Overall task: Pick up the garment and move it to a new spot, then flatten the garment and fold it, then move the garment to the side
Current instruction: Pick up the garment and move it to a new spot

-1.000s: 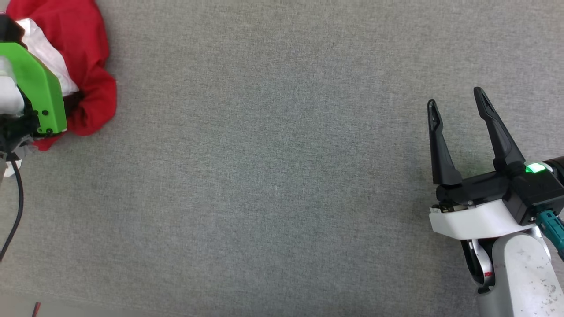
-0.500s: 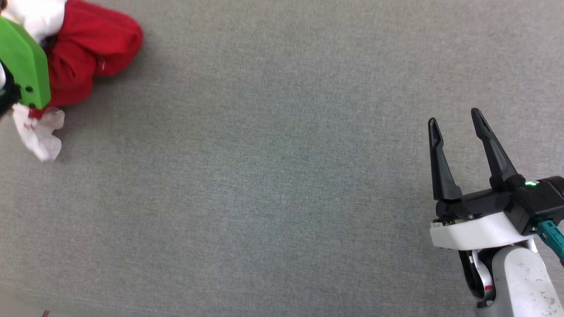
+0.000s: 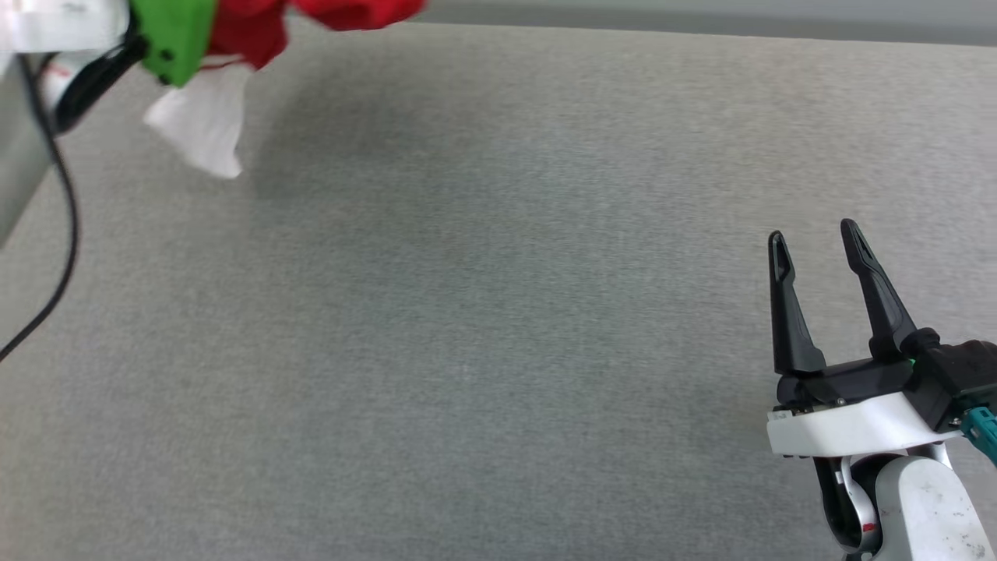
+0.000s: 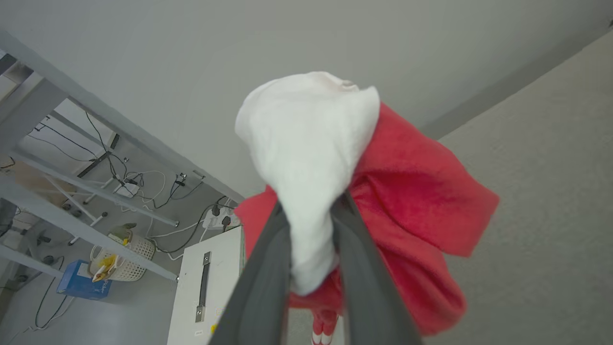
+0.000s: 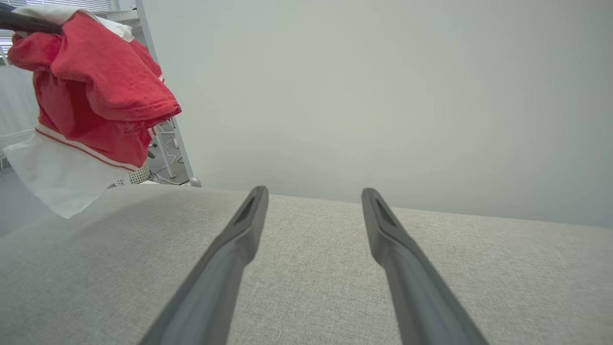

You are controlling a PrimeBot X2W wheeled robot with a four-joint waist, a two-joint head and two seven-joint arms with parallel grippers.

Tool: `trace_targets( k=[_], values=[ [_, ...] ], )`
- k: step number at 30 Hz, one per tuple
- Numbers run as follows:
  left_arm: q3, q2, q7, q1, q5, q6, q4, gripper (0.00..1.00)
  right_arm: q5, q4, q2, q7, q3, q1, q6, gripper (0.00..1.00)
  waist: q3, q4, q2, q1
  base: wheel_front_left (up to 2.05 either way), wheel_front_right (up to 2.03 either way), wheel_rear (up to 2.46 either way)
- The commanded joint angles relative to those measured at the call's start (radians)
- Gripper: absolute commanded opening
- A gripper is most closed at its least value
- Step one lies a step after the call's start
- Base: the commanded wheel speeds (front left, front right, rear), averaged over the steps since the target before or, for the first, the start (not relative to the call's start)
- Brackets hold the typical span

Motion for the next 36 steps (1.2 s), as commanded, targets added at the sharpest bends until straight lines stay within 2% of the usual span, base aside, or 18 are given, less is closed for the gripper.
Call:
trace_targets(
  k=[1, 9, 18, 25, 26, 28, 36],
  values=[
    [-0.008, -0.029, -0.014, -0.035, 0.010, -0.003, -0.016, 0.00, 0.013, 0.001, -0.003, -0.006, 0.000, 0.010, -0.001, 1.00, -0.020, -0.057, 0.0000, 0.0001, 0.00, 0.00, 0.00],
    [-0.063, -0.154, -0.053, -0.099, 0.025, -0.003, -0.073, 0.00, 0.046, 0.001, -0.003, -0.006, 0.008, 0.006, -0.001, 1.00, -0.007, -0.174, 0.0000, 0.0001, 0.00, 0.00, 0.00],
    [-0.149, -0.307, -0.112, 0.034, 0.024, -0.003, -0.080, 0.00, 0.063, -0.002, -0.003, -0.006, 0.002, 0.005, -0.001, 1.00, 0.026, -0.252, 0.0000, 0.0001, 0.00, 0.00, 0.00],
    [-0.176, -0.398, -0.114, 0.224, 0.049, -0.003, -0.027, 0.00, 0.064, -0.003, -0.003, -0.006, -0.007, 0.004, -0.001, 1.00, 0.038, -0.253, 0.0000, 0.0001, 0.00, 0.00, 0.00],
    [-0.178, -0.438, -0.115, 0.308, 0.059, -0.003, 0.006, 0.00, 0.064, -0.005, -0.003, -0.006, -0.005, 0.002, -0.001, 1.00, 0.044, -0.246, 0.0000, 0.0001, 0.00, 0.00, 0.00],
    [-0.178, -0.462, -0.110, 0.360, 0.073, -0.003, 0.020, 0.00, 0.062, -0.006, -0.003, -0.006, -0.004, 0.000, -0.001, 1.00, 0.049, -0.240, 0.0000, 0.0001, 0.00, 0.00, 0.00],
    [-0.179, -0.507, -0.063, 0.475, 0.126, -0.003, 0.045, 0.00, 0.054, 0.001, -0.003, -0.006, -0.002, -0.011, -0.001, 1.00, 0.050, -0.226, 0.0000, 0.0001, 0.00, 0.00, 0.00]
  ],
)
